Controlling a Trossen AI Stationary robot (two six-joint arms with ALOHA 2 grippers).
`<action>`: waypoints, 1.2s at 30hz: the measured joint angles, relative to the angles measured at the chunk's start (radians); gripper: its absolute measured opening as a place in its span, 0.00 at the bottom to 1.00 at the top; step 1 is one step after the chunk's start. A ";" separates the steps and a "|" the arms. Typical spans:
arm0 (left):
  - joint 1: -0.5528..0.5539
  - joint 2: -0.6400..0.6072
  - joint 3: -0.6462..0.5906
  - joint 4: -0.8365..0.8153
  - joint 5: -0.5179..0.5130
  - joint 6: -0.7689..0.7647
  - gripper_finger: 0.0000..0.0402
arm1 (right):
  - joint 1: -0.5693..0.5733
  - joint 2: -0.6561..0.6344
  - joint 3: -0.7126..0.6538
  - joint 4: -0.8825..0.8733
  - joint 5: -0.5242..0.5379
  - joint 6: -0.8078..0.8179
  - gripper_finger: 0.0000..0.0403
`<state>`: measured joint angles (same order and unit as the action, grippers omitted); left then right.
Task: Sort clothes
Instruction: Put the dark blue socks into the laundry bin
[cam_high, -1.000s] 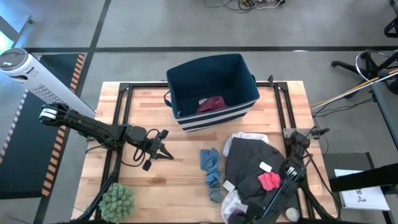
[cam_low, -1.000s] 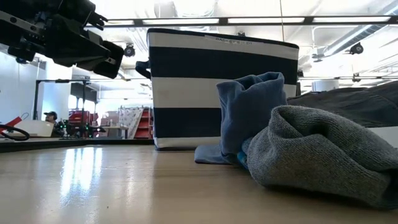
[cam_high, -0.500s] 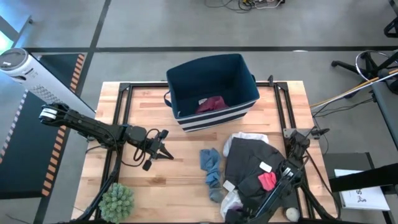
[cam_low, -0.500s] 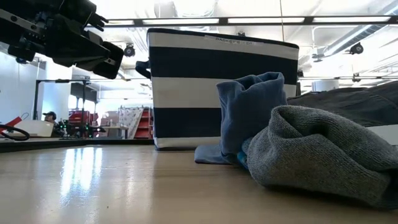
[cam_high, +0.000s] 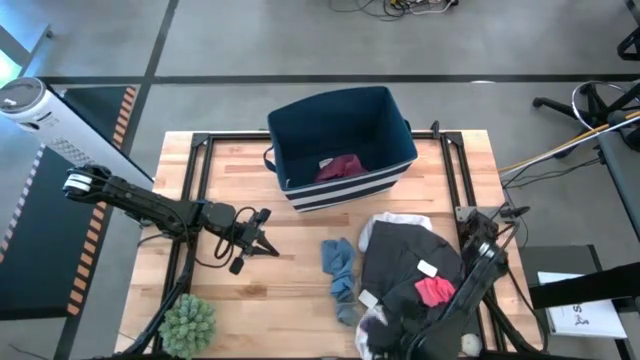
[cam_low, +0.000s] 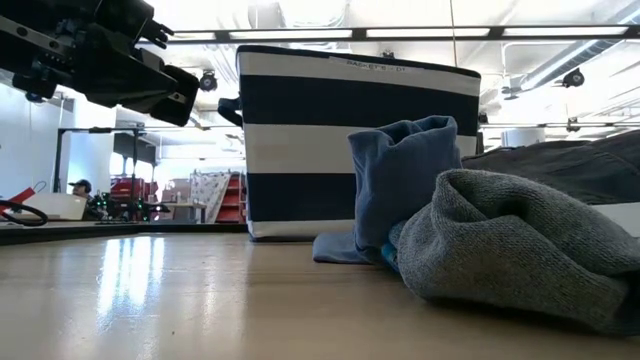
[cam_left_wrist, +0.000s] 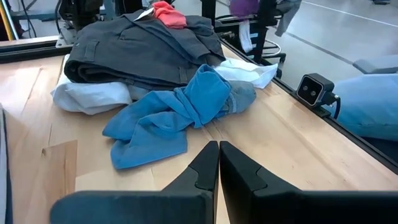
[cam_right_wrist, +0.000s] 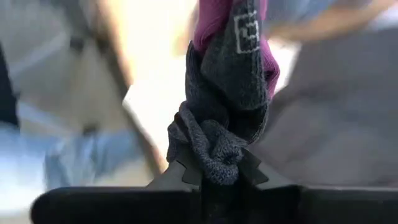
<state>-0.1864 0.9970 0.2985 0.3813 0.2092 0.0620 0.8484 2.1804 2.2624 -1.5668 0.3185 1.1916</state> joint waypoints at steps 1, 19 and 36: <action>0.000 0.000 0.000 -0.001 -0.001 0.001 0.00 | -0.012 -0.028 0.000 -0.010 0.051 -0.007 0.02; -0.002 0.000 0.000 0.010 -0.107 0.064 0.00 | -0.597 -0.450 -0.011 0.084 0.470 -0.805 0.02; -0.036 0.047 0.102 -0.013 -0.175 0.065 0.00 | -1.174 -0.432 -0.163 0.319 -0.077 -1.307 0.02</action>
<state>-0.2221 1.0440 0.4008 0.3682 0.0341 0.1266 -0.3253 1.7485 2.0994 -1.2481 0.2416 -0.1149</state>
